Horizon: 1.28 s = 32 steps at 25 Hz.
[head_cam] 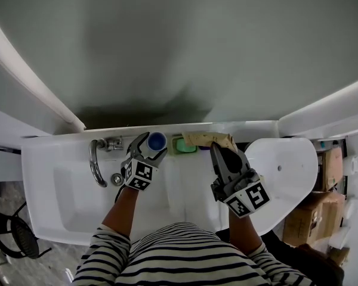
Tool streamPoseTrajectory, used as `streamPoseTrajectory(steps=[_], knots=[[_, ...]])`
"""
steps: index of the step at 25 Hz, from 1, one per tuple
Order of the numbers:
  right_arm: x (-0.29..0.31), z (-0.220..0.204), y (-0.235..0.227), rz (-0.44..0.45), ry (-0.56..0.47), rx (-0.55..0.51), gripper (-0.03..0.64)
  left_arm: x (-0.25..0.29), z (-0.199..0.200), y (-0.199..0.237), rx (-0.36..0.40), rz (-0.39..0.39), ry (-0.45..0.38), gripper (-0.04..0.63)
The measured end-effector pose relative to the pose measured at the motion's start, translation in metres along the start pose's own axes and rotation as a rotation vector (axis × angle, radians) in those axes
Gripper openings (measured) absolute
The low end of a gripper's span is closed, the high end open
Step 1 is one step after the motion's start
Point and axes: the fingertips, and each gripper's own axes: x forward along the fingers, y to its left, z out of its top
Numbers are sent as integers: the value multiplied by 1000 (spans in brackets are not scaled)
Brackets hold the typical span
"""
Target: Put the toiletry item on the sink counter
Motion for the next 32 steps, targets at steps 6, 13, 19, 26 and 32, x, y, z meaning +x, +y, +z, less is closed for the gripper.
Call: streamPoseTrajectory(steps=[6, 13, 19, 26, 32], knots=[[0, -1, 1, 2, 0, 2, 9, 1, -1, -2, 7, -4, 1, 356], [-2, 1, -1, -4, -5, 2, 9, 2, -2, 1, -4, -3, 1, 360], [-1, 2, 0, -2, -9, 10, 9, 2, -1, -1, 6, -27, -4, 380], [-3, 4, 3, 0, -18, 11, 9, -3, 4, -4, 9, -35, -15, 399], [-4, 6, 5, 7, -24, 15, 9, -14, 15, 1, 0, -9, -39, 399]])
